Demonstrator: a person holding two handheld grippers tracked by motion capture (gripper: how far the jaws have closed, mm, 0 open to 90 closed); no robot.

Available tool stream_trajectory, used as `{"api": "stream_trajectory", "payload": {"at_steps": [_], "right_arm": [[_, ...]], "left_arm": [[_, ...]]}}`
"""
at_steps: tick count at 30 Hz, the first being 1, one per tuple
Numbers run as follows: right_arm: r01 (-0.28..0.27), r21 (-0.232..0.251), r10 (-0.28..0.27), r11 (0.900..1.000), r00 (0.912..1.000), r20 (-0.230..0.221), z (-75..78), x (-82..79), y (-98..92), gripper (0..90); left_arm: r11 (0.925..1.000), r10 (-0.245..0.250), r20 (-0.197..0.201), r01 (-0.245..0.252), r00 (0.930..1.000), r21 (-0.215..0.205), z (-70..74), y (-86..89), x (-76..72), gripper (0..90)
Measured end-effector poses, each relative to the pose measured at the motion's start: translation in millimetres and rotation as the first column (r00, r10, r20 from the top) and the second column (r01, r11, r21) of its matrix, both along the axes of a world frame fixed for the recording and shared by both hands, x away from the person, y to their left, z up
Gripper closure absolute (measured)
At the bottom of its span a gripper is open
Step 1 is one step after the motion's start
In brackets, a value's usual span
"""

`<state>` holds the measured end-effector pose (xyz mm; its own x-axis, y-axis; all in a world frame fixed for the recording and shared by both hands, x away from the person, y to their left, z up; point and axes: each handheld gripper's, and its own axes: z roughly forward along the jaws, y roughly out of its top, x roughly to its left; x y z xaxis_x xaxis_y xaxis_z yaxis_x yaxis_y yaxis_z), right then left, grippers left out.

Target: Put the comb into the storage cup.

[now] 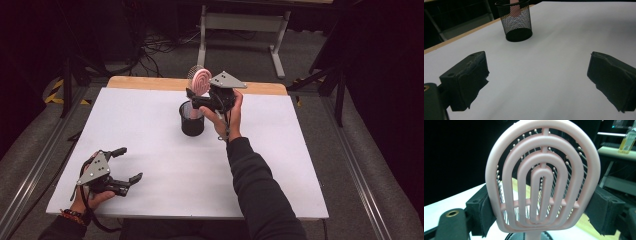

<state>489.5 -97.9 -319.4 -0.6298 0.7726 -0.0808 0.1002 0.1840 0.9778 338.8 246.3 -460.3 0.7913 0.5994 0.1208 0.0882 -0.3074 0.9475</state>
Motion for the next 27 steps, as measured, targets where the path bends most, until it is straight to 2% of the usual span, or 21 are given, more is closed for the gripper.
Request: {"api": "stream_trajectory", "payload": {"at_steps": [16, 22, 27], "right_arm": [[-0.021, -0.016, 0.020, 1.000, 0.9977, -0.064, -30.3, -4.4, 6.4, 19.5], [-0.019, 0.002, 0.019, 1.000, 0.9954, -0.094, -41.8, -5.4, 5.5, 19.4], [-0.014, 0.015, 0.016, 1.000, 0.9954, -0.094, -43.6, -6.1, 2.6, 19.4]], "left_arm": [[1.0000, 0.009, 0.006, -0.009, 0.9999, 0.003, 0.5, 1.4, 0.7, 4.9], [0.9999, 0.010, 0.005, -0.010, 0.9999, 0.005, 0.5, 1.2, 0.8, 5.4], [0.9999, 0.008, 0.003, -0.008, 1.0000, 0.008, 0.5, 0.1, 0.3, 5.4]]}}
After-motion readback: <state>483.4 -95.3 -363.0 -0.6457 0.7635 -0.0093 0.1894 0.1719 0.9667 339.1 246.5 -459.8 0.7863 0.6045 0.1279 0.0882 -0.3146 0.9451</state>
